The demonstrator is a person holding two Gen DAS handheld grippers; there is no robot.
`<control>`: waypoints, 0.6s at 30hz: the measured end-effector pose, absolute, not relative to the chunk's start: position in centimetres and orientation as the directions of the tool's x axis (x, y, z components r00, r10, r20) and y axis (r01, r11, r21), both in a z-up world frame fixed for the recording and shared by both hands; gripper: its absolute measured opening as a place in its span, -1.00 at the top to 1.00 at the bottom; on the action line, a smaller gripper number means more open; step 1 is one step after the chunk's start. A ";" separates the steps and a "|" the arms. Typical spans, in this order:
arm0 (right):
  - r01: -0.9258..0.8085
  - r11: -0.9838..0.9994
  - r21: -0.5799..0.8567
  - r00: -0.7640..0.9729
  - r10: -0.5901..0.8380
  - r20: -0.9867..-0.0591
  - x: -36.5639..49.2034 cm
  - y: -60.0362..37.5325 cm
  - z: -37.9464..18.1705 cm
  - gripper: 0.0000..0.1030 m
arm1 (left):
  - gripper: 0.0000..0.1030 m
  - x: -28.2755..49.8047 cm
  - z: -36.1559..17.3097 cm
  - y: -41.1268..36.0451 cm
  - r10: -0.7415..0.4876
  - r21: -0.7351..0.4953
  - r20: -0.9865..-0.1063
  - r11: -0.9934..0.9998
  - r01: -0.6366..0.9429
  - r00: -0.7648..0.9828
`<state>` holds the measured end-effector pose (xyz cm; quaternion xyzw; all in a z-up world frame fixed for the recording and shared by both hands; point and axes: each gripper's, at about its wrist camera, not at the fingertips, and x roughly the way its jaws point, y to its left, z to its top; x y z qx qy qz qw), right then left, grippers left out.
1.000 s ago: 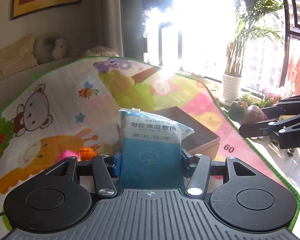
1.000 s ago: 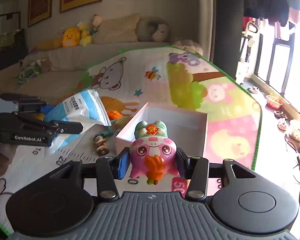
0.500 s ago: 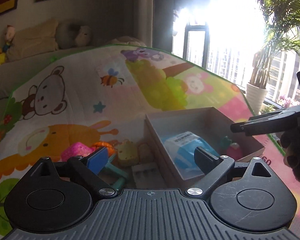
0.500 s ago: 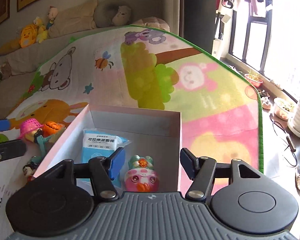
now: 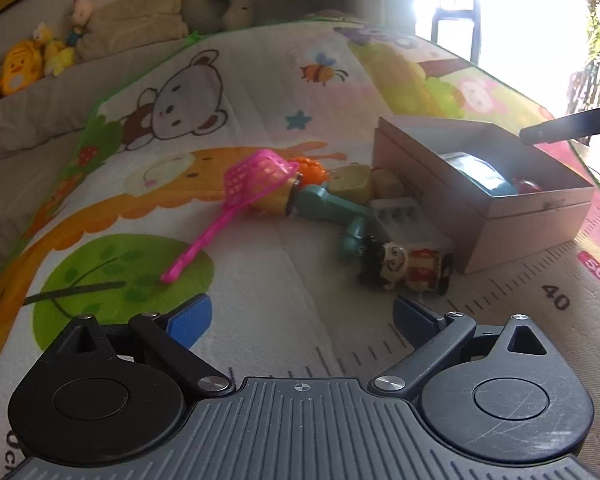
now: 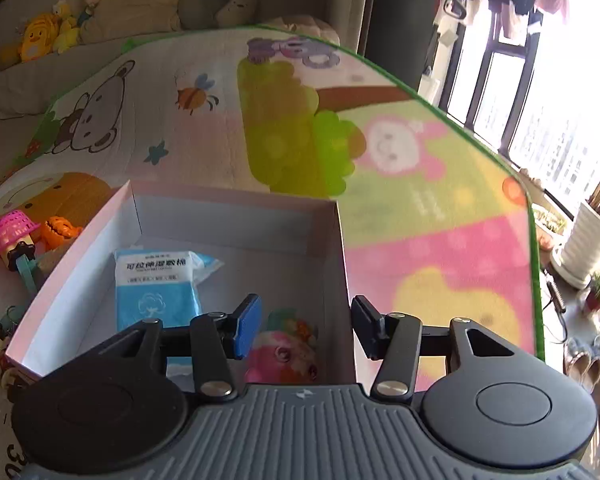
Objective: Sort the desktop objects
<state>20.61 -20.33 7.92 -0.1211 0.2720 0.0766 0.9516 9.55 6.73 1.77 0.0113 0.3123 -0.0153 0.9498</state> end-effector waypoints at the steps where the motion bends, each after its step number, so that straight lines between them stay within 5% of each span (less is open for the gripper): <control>1: -0.265 0.945 -0.194 0.847 0.132 -0.514 19.8 -18.9 9.0 -0.01 | -0.95 9.6 1.7 7.4 0.006 0.012 -0.591 1.000 0.001 0.807; 7: -0.546 0.837 -0.024 0.608 0.377 -0.698 20.4 -9.7 11.1 0.01 | -0.96 9.9 1.2 9.9 -0.008 -0.083 -0.618 0.995 -0.055 0.786; 10: -0.514 0.857 0.044 0.519 0.351 -0.779 25.0 -5.8 10.9 0.31 | -0.97 9.6 1.1 9.8 -0.034 -0.096 -0.605 0.995 -0.030 0.795; 18: -0.415 0.894 -0.166 0.548 0.100 -0.830 35.2 3.0 5.5 0.34 | -0.99 9.7 0.8 10.5 -0.074 -0.163 -0.615 0.986 -0.035 0.785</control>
